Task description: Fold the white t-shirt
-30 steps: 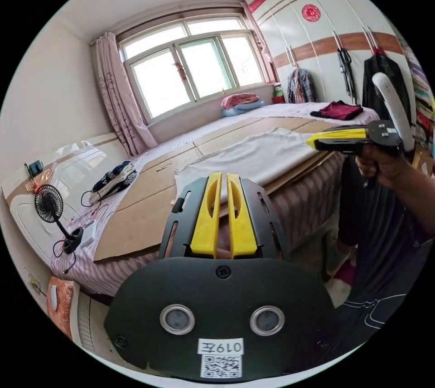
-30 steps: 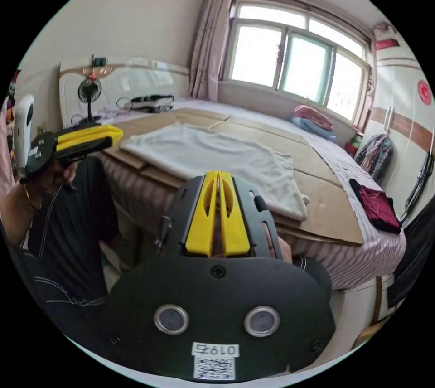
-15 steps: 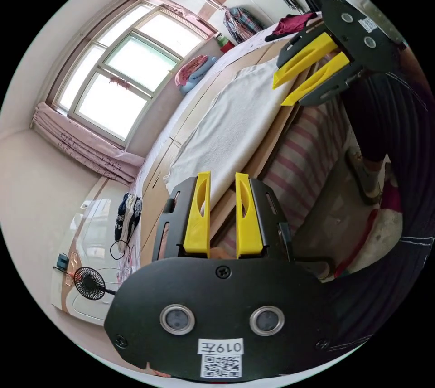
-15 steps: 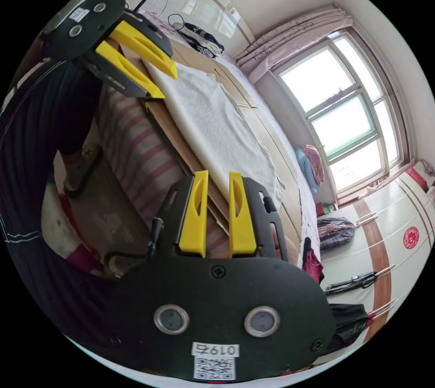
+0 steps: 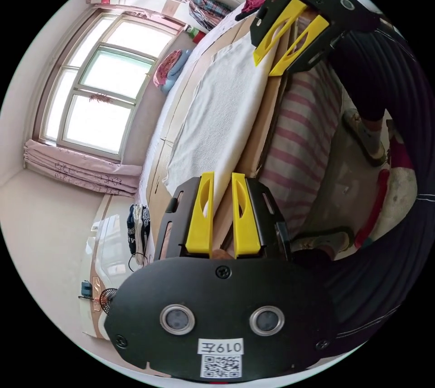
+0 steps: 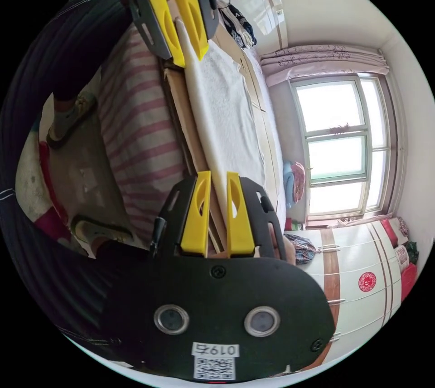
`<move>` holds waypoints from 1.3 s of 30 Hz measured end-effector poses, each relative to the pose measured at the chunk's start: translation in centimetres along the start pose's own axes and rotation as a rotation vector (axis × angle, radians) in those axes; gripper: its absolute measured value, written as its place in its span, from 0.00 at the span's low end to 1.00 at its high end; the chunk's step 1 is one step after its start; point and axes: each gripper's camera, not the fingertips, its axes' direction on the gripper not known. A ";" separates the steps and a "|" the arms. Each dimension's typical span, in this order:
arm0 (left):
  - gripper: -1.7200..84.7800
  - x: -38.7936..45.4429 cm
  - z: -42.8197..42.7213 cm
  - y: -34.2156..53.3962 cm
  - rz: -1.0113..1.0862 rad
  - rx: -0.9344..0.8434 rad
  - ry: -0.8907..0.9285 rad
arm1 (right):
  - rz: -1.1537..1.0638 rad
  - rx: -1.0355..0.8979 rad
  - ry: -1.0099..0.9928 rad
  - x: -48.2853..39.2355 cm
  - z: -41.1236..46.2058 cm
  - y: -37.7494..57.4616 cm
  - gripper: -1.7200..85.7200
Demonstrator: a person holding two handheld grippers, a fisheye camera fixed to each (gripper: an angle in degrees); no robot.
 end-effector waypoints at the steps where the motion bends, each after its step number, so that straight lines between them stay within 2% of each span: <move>1: 0.06 0.2 0.0 0.0 0.007 0.002 -0.001 | -0.005 -0.002 -0.005 -0.9 0.9 1.0 0.08; 7: 0.04 1.8 0.6 0.0 0.056 -0.009 -0.003 | -0.016 0.002 0.041 -4.6 4.8 6.8 0.02; 22: 0.03 4.5 1.9 0.5 0.093 -0.045 -0.048 | -0.042 0.007 0.082 -5.4 11.5 20.3 0.01; 27: 0.04 4.2 2.0 1.6 0.046 -0.041 -0.045 | -0.020 0.030 0.076 -4.1 11.7 23.9 0.04; 31: 0.06 3.5 1.4 3.3 0.040 -0.055 -0.058 | 0.011 -0.013 0.091 -1.4 11.7 28.7 0.11; 39: 0.08 2.7 3.2 7.0 0.050 -0.132 -0.075 | 0.023 -0.167 0.092 5.2 14.9 38.3 0.11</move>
